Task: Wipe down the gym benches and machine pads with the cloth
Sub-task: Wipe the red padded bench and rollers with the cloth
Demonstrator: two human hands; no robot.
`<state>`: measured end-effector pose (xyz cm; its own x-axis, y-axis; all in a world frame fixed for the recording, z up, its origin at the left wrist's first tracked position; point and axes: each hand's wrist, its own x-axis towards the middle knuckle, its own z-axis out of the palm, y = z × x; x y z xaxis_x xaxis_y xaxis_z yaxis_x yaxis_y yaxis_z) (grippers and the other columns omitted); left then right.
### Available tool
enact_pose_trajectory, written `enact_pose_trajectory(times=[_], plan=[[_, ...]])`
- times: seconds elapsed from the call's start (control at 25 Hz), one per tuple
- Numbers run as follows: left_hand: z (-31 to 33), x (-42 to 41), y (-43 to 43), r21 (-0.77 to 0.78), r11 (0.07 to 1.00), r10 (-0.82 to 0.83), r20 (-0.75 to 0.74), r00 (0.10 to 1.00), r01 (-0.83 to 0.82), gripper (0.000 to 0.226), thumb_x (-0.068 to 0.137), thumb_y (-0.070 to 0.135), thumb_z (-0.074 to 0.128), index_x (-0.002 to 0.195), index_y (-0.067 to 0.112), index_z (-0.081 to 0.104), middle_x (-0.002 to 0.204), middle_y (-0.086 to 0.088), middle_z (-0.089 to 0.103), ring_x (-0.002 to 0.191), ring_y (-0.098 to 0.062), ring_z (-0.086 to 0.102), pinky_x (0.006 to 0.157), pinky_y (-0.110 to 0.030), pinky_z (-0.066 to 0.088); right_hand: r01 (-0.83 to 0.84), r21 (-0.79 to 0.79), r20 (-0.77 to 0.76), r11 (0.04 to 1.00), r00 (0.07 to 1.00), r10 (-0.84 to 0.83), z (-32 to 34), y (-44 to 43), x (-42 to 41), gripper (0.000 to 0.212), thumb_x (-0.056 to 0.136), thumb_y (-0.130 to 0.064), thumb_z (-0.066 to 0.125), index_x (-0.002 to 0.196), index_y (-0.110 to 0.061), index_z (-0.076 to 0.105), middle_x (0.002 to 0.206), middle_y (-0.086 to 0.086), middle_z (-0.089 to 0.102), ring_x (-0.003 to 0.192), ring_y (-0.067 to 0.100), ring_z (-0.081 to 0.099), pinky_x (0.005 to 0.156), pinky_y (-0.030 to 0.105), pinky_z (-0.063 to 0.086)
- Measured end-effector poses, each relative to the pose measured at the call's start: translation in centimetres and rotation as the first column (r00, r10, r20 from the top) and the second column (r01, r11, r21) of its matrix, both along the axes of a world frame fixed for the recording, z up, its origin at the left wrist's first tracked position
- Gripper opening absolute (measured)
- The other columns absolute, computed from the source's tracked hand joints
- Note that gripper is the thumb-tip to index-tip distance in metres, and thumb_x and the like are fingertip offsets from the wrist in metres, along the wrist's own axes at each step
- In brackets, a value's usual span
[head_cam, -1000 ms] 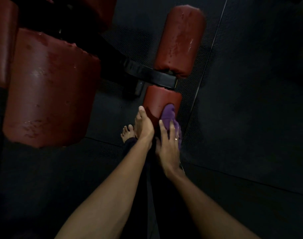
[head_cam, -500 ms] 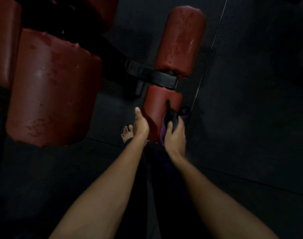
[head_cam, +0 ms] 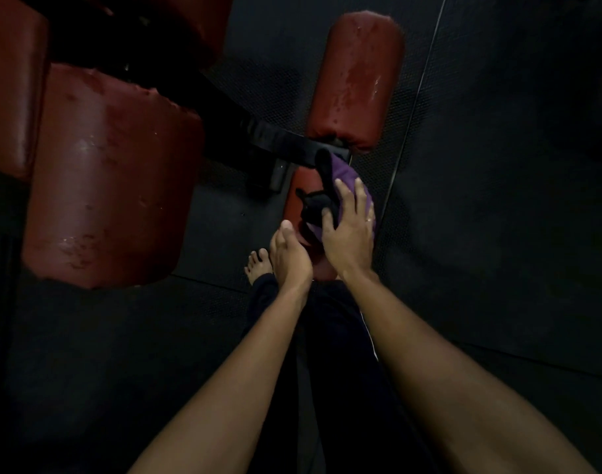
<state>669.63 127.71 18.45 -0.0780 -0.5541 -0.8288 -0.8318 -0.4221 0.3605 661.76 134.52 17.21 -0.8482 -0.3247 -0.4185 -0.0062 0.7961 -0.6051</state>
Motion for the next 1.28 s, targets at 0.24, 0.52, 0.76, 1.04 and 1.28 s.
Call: enact_pose_trajectory(times=[0.24,0.52,0.76,1.04,1.28], plan=[[-0.9,-1.2,-1.7,0.118,0.985,0.119,0.045,0.992,-0.124,0.117,0.069,0.100,0.004,0.149,0.026,0.046,0.156,-0.009,0.042,0.145,-0.030,0.035,0.123,-0.046,0.015,-0.048,0.128,0.112,0.991,0.993,0.033,0.9,2.8,8.4,0.070,0.103,-0.031,0.052,0.162,-0.033,0.014,0.171,-0.005,-0.003,0.157,0.033,-0.001,0.123,0.057,0.021],[3.7,-1.2,3.0,-0.005,1.000,-0.006,-0.109,0.994,0.006,0.064,0.106,0.055,0.016,0.160,0.019,0.021,0.168,0.002,0.013,0.154,-0.013,0.011,0.124,-0.031,0.003,-0.358,0.140,-0.001,0.923,0.932,0.362,-1.3,2.7,1.8,0.064,0.102,-0.030,0.050,0.159,-0.044,0.022,0.171,-0.012,-0.002,0.155,0.041,0.002,0.119,0.062,0.027],[-0.4,-0.6,-1.4,0.149,0.982,0.127,-0.060,0.990,-0.117,0.093,0.087,0.085,0.012,0.155,0.026,0.036,0.160,-0.004,0.035,0.148,-0.026,0.030,0.122,-0.040,0.015,0.224,0.029,0.284,0.974,0.932,-0.223,-1.5,4.2,3.7,0.064,0.103,-0.056,0.039,0.160,-0.041,0.014,0.167,-0.008,0.025,0.150,0.023,0.032,0.119,0.046,0.032],[2.3,-1.0,0.3,0.058,0.997,0.061,-0.075,0.995,-0.057,0.068,0.103,0.063,0.015,0.156,0.025,0.033,0.161,-0.002,0.034,0.148,-0.023,0.029,0.119,-0.035,0.012,-0.256,0.089,0.012,0.962,0.967,0.256,0.3,4.0,6.8,0.066,0.101,-0.020,0.054,0.156,-0.048,0.029,0.171,-0.008,0.005,0.157,0.035,0.002,0.119,0.060,0.029],[1.0,1.1,0.9,0.049,0.999,-0.005,-0.126,0.992,0.011,0.076,0.098,0.071,0.011,0.157,0.028,0.030,0.164,0.005,0.025,0.152,-0.019,0.017,0.121,-0.032,0.000,-0.109,0.026,0.066,0.994,0.992,0.107,-0.9,2.3,1.2,0.057,0.105,-0.043,0.044,0.156,-0.051,0.019,0.170,-0.011,0.002,0.155,0.030,0.014,0.118,0.055,0.032]])
